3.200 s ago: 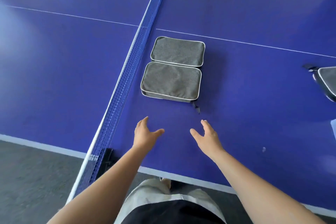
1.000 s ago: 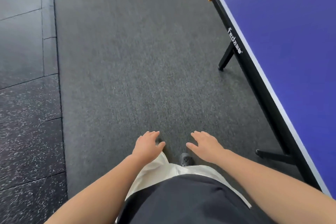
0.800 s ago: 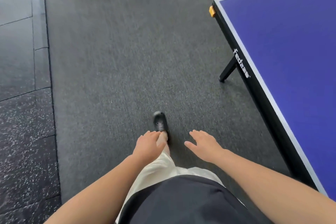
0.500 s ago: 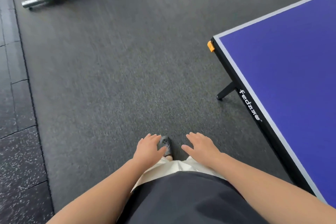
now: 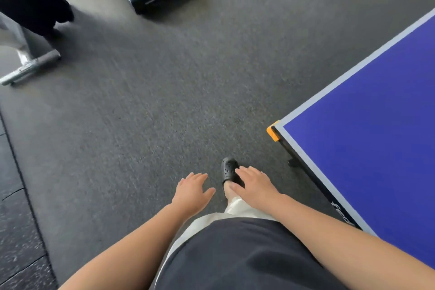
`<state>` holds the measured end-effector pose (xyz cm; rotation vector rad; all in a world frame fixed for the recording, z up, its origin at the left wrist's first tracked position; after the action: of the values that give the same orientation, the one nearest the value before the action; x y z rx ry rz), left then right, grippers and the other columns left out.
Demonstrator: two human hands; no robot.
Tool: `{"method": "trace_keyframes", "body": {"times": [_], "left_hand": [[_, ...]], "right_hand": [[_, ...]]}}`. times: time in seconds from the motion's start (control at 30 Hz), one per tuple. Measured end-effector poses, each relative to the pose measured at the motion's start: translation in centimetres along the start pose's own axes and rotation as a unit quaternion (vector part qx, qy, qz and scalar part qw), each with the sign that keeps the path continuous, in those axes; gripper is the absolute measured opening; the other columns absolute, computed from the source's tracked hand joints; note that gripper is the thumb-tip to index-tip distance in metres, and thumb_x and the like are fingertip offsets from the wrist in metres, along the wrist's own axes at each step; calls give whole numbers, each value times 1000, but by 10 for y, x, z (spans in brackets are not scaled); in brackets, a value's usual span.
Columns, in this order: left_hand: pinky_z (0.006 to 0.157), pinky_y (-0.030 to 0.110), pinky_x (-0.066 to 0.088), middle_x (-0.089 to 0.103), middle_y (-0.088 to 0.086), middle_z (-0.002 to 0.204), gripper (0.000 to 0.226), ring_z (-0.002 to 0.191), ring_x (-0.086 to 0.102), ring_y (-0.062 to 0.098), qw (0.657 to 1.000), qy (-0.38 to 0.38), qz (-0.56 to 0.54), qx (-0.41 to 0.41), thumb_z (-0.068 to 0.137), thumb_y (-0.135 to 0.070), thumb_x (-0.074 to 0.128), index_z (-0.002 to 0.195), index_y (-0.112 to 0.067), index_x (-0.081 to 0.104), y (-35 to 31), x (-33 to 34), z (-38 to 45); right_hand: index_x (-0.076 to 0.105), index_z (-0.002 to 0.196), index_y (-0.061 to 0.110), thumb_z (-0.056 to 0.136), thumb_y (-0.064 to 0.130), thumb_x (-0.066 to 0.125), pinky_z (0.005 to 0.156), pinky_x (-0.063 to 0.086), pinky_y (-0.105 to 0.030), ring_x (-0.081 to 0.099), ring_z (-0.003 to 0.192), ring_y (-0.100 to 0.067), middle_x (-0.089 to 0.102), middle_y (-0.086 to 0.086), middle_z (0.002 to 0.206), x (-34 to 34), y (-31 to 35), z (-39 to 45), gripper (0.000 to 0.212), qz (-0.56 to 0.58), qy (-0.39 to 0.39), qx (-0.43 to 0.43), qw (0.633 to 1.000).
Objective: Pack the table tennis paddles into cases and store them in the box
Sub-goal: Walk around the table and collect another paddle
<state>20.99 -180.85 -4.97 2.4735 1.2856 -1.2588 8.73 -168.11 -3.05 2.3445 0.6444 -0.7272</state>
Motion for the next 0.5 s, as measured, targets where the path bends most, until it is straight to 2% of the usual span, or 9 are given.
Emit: {"method": "trace_keyframes", "body": {"times": [0.1, 0.33, 0.5], "left_hand": [[122, 44, 13, 36, -3, 157, 64, 151, 16, 21, 1000, 12, 21, 9, 96, -53, 46, 152, -22, 34, -13, -57, 49], [122, 43, 10, 39, -6, 155, 63, 151, 14, 20, 997, 19, 52, 54, 96, -50, 48, 151, -23, 36, -52, -169, 167], [118, 46, 20, 53, -4, 141, 56, 147, 26, 23, 988, 50, 101, 101, 93, -49, 46, 142, -21, 47, -85, -221, 259]], "right_hand": [[25, 154, 19, 98, 58, 33, 120, 15, -42, 12, 150, -22, 20, 1, 162, -45, -5, 49, 69, 40, 3, 17, 999], [22, 155, 21, 98, 60, 32, 120, 15, -41, 11, 150, -22, 17, 2, 163, -146, -18, 138, 70, 56, -13, 51, 997], [23, 155, 21, 98, 61, 32, 121, 14, -40, 12, 150, -22, 19, 3, 162, -203, -41, 195, 70, 100, -36, 97, 990]]}}
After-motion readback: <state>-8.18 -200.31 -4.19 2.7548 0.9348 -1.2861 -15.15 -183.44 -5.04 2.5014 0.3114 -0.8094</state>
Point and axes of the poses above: each hand's wrist, its own z-axis towards the middle knuckle, its own x-axis out of the palm, y = z × x, the point moved 10 cm from there along z, towards the middle knuckle
